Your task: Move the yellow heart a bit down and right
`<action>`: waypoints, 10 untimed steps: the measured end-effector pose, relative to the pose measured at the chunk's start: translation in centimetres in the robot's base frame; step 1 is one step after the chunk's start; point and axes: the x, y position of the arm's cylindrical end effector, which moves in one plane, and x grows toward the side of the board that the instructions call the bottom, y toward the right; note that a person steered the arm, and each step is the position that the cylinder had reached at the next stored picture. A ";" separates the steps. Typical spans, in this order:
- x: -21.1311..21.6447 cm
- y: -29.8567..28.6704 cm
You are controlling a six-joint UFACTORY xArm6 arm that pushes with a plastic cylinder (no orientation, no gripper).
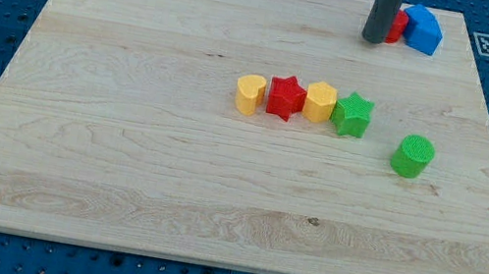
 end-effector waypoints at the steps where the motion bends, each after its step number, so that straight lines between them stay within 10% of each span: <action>1: -0.5 0.9; 3: -0.5 -0.1; 6: 5.3 -24.1; 10: 14.0 -18.3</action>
